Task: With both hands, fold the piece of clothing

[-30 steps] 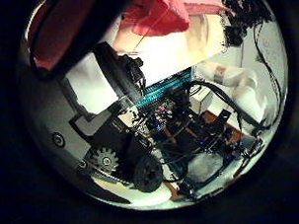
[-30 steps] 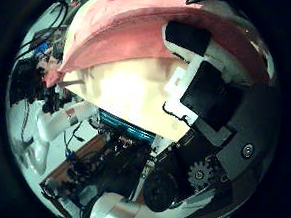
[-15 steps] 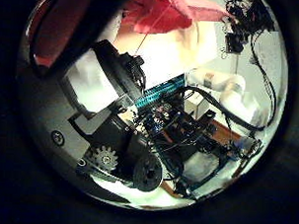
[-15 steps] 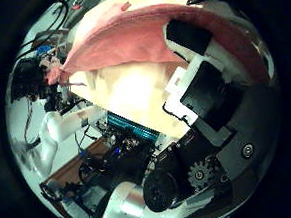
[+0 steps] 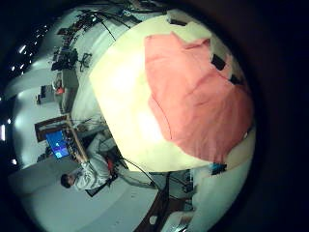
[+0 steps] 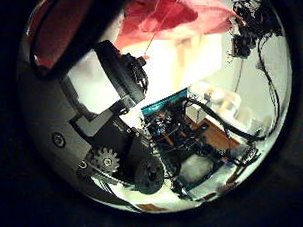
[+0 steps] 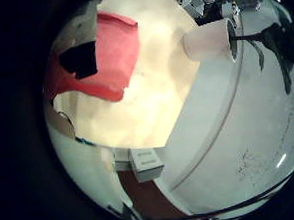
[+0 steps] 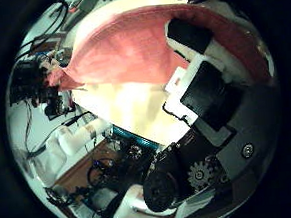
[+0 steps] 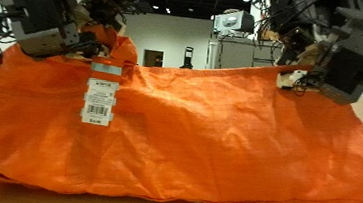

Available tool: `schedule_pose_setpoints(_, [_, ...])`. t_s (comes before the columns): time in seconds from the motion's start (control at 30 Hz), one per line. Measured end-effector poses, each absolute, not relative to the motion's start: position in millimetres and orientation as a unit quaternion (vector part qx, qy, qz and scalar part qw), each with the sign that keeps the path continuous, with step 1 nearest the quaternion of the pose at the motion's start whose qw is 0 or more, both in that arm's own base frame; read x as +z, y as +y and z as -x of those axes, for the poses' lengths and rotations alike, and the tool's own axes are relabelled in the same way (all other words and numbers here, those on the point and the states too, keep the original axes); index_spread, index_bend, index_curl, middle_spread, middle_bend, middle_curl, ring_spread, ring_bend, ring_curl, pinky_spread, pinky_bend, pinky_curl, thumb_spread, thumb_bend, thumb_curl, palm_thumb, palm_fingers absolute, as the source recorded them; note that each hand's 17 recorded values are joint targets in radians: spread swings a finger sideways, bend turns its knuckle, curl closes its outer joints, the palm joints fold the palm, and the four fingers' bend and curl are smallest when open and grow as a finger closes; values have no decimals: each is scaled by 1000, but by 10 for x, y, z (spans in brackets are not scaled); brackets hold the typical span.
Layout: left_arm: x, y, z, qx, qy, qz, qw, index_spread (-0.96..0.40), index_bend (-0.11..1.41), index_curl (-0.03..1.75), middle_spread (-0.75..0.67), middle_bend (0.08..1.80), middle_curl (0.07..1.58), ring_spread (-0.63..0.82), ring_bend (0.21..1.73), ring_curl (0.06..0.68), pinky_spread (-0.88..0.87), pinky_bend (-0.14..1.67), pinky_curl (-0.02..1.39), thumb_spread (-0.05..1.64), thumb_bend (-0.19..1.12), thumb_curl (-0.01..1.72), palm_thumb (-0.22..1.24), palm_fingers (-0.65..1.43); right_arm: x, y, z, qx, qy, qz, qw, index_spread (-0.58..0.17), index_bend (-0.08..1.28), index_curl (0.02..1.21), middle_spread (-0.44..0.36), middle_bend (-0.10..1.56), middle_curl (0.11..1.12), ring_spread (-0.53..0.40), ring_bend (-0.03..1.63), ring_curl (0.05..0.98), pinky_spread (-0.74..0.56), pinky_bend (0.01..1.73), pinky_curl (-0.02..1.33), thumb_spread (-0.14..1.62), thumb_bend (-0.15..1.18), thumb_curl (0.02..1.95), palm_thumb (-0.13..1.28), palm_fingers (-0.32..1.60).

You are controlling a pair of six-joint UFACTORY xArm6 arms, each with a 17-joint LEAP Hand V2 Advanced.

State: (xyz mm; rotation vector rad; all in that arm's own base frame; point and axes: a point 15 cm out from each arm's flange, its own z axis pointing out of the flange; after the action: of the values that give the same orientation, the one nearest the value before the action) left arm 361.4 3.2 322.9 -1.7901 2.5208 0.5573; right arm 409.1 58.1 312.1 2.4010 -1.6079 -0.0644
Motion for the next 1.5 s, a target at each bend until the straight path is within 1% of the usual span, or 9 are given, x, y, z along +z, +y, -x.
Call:
schedule_pose_setpoints(0.37, [2648, 116, -4620, 207, 790, 577, 1, -622, 659, 832, -531, 1032, 657, -520, 557, 388, -135, 147, -7, 1319, -11, 341, 689, 780, 2414, 794, -5100, -43, -569, -807, 152, -265, 1077, 872, -145, 1290, 787, -219, 1362, 687, -266, 1206, 865, 1170, -17, 667, 1040, 1095])
schedule_pose_setpoints(0.8, [1927, 326, -5364, 171, 764, 622, -17, -584, 659, 859, -511, 1045, 681, -483, 633, 423, -37, 183, 18, 1359, -9, 320, 673, 659, 1710, 768, -5602, -14, -602, -788, 124, -276, 1007, 858, -157, 1246, 765, -223, 1345, 676, -281, 1160, 877, 1247, -28, 520, 844, 1085])
schedule_pose_setpoints(0.93, [1898, 347, -5348, 169, 759, 628, -24, -514, 505, 833, -467, 926, 679, -429, 687, 455, 8, 262, 70, 1321, -34, 306, 598, 462, 1692, 702, -5627, -16, -609, -784, 120, -310, 742, 806, -168, 1117, 722, -244, 1370, 669, -316, 1195, 875, 1304, -25, 458, 766, 877])
schedule_pose_setpoints(1.03, [1945, 387, -5380, 158, 755, 636, -22, -374, 293, 770, -347, 690, 633, -351, 765, 484, 67, 383, 130, 1275, -50, 285, 483, 232, 1696, 661, -5661, -13, -614, -781, 114, -328, 431, 741, -175, 1029, 697, -263, 1397, 658, -392, 1230, 851, 1347, -21, 408, 716, 632])
schedule_pose_setpoints(1.1, [1988, 371, -5405, 142, 749, 647, -24, -281, 216, 732, -247, 531, 586, -294, 792, 487, 89, 457, 161, 1249, -42, 272, 433, 162, 1739, 637, -5756, -2, -618, -780, 97, -343, 316, 690, -181, 939, 669, -268, 1407, 643, -449, 1200, 811, 1374, -19, 377, 685, 535])
schedule_pose_setpoints(1.13, [2009, 372, -5411, 130, 744, 655, -28, -247, 201, 718, -213, 495, 569, -273, 797, 486, 100, 464, 167, 1238, -37, 270, 417, 169, 1778, 643, -5803, 1, -622, -779, 85, -348, 279, 661, -184, 870, 647, -262, 1333, 615, -466, 1171, 790, 1387, -24, 359, 658, 374])
schedule_pose_setpoints(1.2, [2095, 349, -5425, 111, 737, 666, -31, -155, 170, 678, -70, 332, 511, -167, 763, 481, 146, 533, 204, 1213, -36, 261, 371, 48, 1877, 647, -5860, 3, -628, -775, 64, -350, 301, 649, -173, 800, 624, -239, 1254, 598, -424, 1064, 768, 1409, -23, 329, 619, 211])
schedule_pose_setpoints(1.3, [2284, 333, -5428, 93, 733, 674, -23, -58, 155, 608, 109, 209, 437, 21, 684, 435, 254, 558, 225, 1173, -39, 252, 300, -50, 2147, 544, -5936, 7, -646, -763, 27, -353, 372, 617, -116, 711, 571, -163, 1051, 521, -219, 847, 702, 1439, -21, 287, 560, 3])
schedule_pose_setpoints(1.5, [2915, 407, -5390, 47, 726, 686, 17, 24, 155, 503, 331, 149, 341, 341, 542, 348, 430, 505, 231, 1130, -28, 248, 232, -113, 2932, 336, -5960, 49, -654, -754, -21, -347, 390, 547, -55, 583, 485, -22, 823, 398, 123, 654, 564, 1469, -8, 239, 505, 7])
